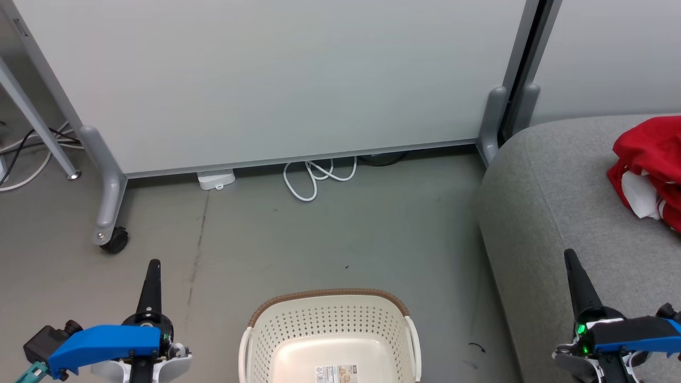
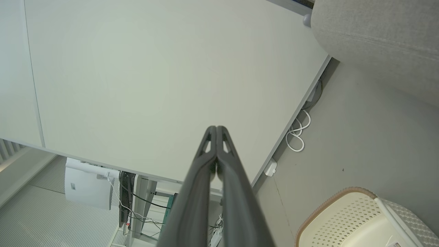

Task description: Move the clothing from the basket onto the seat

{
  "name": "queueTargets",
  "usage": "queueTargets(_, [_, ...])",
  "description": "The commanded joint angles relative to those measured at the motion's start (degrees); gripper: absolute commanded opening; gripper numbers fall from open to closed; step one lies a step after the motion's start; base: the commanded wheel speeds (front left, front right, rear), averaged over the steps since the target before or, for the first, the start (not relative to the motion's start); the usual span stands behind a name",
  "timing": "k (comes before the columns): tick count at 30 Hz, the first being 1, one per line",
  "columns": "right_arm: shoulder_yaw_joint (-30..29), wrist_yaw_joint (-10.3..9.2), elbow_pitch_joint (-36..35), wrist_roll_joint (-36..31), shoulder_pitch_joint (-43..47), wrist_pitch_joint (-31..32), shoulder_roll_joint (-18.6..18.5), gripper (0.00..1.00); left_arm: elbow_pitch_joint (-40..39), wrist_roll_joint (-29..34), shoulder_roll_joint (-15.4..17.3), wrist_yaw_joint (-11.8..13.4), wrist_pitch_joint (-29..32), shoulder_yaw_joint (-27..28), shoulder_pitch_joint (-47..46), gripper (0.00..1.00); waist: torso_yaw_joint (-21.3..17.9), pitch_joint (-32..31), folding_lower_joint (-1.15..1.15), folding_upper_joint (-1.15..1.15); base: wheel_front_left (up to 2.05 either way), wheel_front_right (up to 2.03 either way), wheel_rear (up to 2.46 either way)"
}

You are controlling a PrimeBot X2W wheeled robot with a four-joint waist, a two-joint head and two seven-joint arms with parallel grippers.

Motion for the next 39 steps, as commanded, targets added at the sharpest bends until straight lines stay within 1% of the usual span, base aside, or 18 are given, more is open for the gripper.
queueTargets(1, [-0.2, 0.03, -0.2, 1.4, -1.1, 0.5, 0.0, 0.0, -0.6, -1.2, 0.0, -0.5, 0.3, 0.3, -1.2, 0.0, 0.0, 0.0, 0.0, 0.0, 0.0, 0.0, 0.0])
queueTargets(21, [-0.4, 0.04, 0.3, 10.7, -1.8, 2.9, 0.2, 0.0, -0.6, -10.6, 0.0, -0.8, 2.7, 1.7, -1.8, 0.0, -0.6, 0.1, 0.0, 0.0, 0.0, 0.0, 0.0])
queueTargets(39, [-0.6, 0.04, 0.7, 18.1, -2.2, 4.7, 0.3, 0.0, -0.7, -17.8, -0.1, -1.1, 4.5, 2.6, -2.3, 0.0, -1.1, 0.2, -0.01, 0.0, 0.0, 0.0, 0.0])
